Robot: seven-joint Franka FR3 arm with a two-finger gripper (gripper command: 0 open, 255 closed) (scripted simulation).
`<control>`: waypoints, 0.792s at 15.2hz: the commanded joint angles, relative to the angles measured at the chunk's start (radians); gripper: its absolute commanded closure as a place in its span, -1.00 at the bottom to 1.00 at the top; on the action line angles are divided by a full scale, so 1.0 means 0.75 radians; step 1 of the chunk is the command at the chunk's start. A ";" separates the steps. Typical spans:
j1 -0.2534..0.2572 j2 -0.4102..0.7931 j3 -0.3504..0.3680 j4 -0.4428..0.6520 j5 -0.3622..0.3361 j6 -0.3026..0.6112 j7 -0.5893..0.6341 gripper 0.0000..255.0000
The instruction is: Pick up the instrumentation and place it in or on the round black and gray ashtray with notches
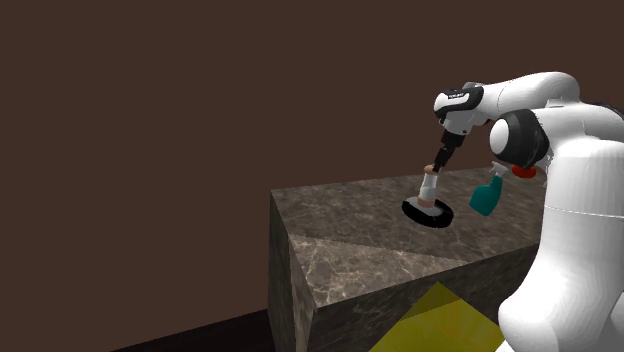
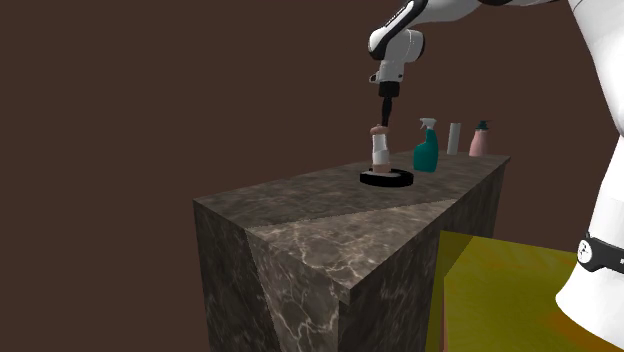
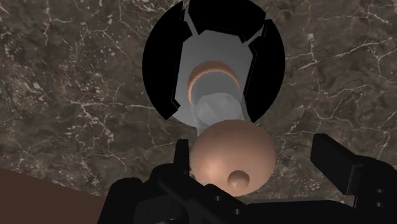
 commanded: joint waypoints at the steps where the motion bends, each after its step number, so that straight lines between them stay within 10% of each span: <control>1: -0.004 -0.005 -0.002 0.037 -0.003 -0.042 0.003 -1.00; 12: -0.018 -0.009 -0.007 0.157 -0.008 -0.164 0.012 -1.00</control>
